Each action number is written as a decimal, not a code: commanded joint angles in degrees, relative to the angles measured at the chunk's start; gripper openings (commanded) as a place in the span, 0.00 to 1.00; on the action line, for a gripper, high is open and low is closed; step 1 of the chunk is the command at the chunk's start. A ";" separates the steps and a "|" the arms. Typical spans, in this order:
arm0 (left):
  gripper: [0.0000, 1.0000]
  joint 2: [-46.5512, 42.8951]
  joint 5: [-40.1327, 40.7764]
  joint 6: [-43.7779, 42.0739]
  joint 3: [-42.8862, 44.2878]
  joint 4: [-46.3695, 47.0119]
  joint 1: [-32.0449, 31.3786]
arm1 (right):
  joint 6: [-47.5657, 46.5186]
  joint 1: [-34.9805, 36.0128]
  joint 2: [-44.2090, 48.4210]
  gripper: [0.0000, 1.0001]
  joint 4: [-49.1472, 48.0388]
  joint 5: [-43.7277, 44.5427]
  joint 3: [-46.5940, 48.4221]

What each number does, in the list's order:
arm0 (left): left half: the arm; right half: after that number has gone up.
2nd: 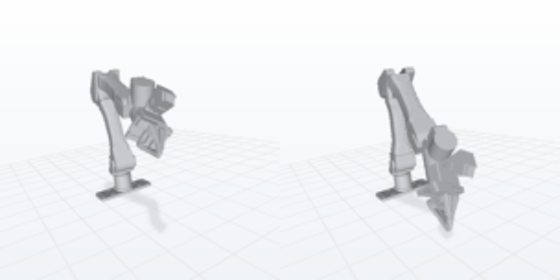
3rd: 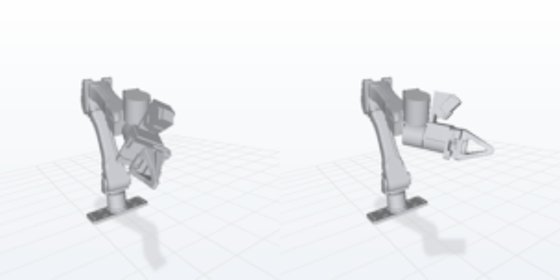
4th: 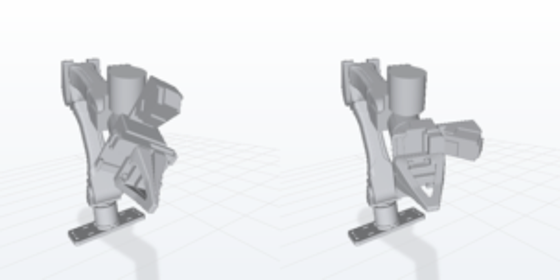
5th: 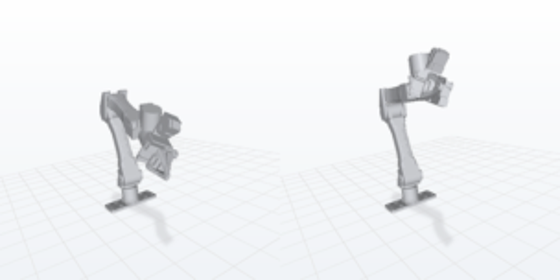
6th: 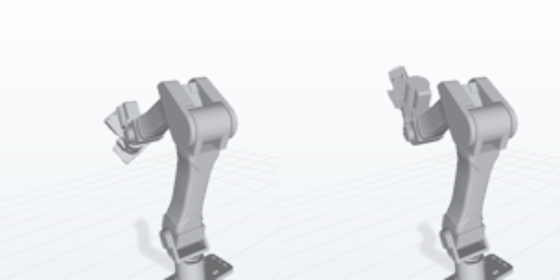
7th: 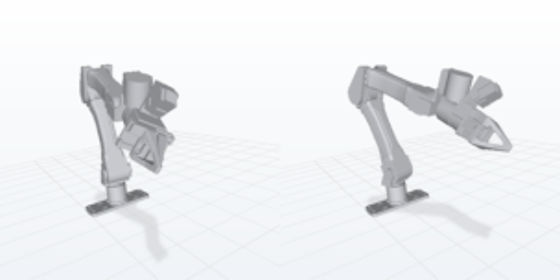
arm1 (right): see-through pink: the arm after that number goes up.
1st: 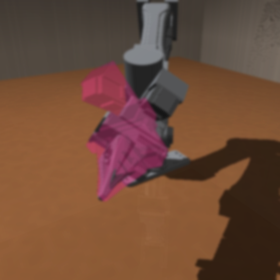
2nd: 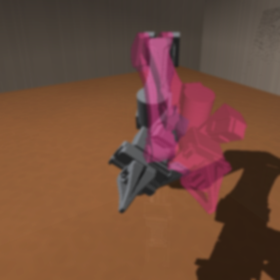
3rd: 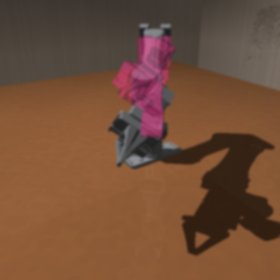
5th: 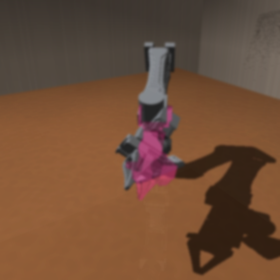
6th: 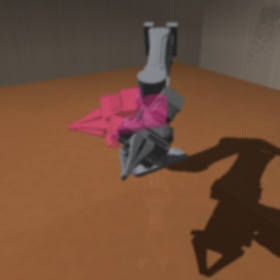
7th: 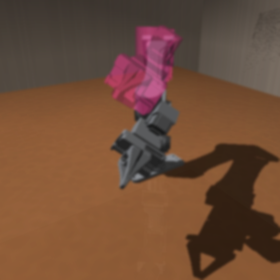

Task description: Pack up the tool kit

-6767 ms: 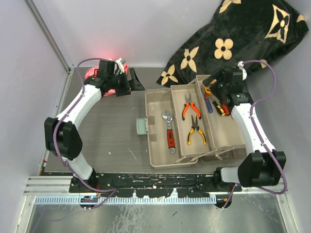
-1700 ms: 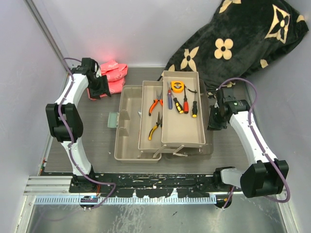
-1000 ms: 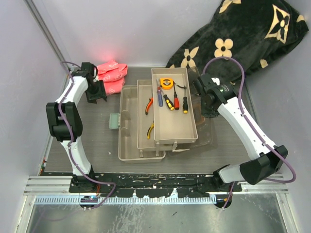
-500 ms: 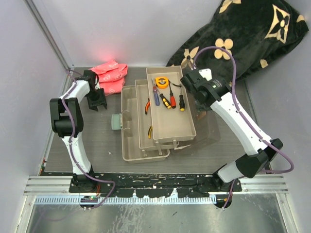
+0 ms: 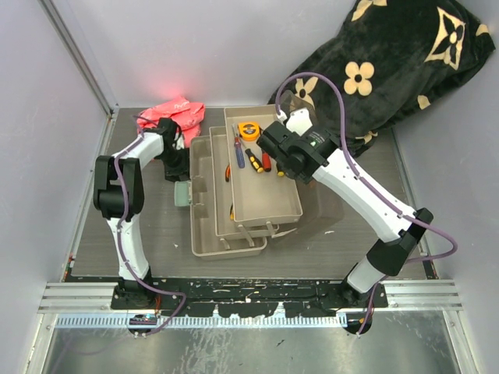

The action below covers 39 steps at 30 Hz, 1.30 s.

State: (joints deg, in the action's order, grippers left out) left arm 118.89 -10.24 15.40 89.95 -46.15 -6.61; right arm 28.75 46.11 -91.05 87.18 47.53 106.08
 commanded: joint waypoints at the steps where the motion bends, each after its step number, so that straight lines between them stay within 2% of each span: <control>1: 0.52 0.55 -4.14 1.25 -0.31 1.98 -1.86 | 9.42 4.18 0.59 0.01 -10.63 3.71 6.46; 9: 0.53 1.67 -5.31 1.78 1.05 2.12 -4.45 | 8.04 11.39 -4.63 0.01 -10.55 7.22 12.60; 19: 0.53 2.31 -6.04 2.27 1.40 2.25 -6.48 | 1.10 19.96 -18.45 0.03 -13.84 5.27 26.26; 21: 0.53 2.41 -6.12 2.27 1.68 2.21 -6.48 | -0.09 20.93 -19.30 0.12 -16.20 4.16 26.82; 26: 0.52 2.49 -6.45 2.68 1.97 2.29 -6.46 | -1.58 21.22 -15.63 0.51 -26.93 -0.36 21.53; 27: 0.53 2.56 -6.58 2.63 1.94 2.36 -6.42 | -2.02 21.22 -13.99 0.55 -30.29 -1.22 19.36; 32: 0.53 2.93 -6.90 2.91 2.39 2.33 -6.51 | -4.40 21.21 -7.09 0.67 -43.37 -6.86 10.21; 37: 0.53 2.98 -7.02 3.13 2.64 2.37 -6.48 | -9.17 21.22 -0.63 0.74 -58.08 -15.24 0.27; 39: 0.53 2.82 -7.51 3.50 2.60 2.34 -6.48 | -9.29 21.22 2.48 0.75 -63.34 -15.05 -3.75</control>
State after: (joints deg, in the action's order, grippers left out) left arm 120.77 -13.67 17.41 91.61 -45.10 -11.99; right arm 21.91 67.57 -95.77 40.12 37.30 107.63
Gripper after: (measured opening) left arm 0.524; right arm 0.740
